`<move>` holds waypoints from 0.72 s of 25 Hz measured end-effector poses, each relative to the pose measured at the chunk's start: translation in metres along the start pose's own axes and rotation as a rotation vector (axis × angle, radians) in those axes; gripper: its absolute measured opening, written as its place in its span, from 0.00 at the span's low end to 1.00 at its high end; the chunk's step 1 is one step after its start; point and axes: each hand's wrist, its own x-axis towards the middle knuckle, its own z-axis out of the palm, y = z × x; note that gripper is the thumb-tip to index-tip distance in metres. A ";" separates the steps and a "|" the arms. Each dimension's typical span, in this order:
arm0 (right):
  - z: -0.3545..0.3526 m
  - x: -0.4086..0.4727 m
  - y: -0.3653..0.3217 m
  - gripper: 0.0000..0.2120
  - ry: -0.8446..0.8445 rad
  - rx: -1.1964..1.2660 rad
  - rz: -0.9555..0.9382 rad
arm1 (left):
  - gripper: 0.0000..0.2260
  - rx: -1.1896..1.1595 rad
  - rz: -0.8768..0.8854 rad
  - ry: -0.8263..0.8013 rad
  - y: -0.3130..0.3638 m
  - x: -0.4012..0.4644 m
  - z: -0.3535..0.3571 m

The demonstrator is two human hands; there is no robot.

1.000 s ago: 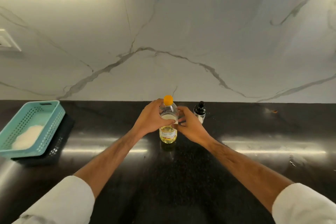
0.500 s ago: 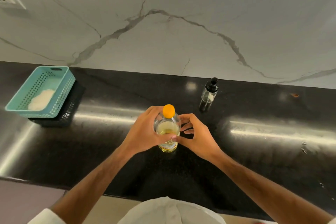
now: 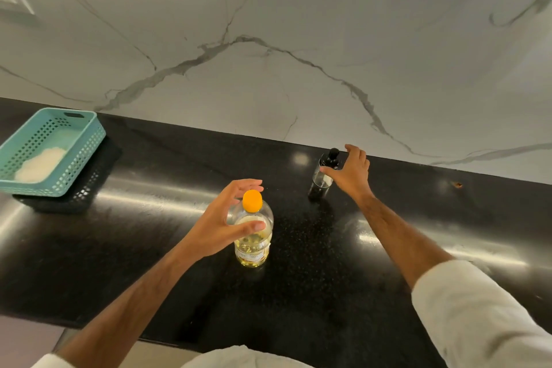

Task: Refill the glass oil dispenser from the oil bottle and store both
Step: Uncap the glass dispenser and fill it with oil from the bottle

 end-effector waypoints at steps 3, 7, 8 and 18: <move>0.009 0.029 0.003 0.48 -0.093 -0.072 0.042 | 0.28 -0.033 -0.026 -0.015 0.001 -0.001 0.002; 0.022 0.044 0.009 0.41 -0.132 0.007 0.064 | 0.32 -0.047 -0.063 0.000 0.000 -0.007 0.001; 0.024 0.044 0.008 0.39 -0.123 0.040 0.066 | 0.32 -0.035 -0.067 0.009 -0.001 -0.009 0.000; 0.009 0.000 -0.008 0.38 -0.113 0.091 -0.084 | 0.37 -0.003 -0.033 0.016 -0.003 -0.016 0.002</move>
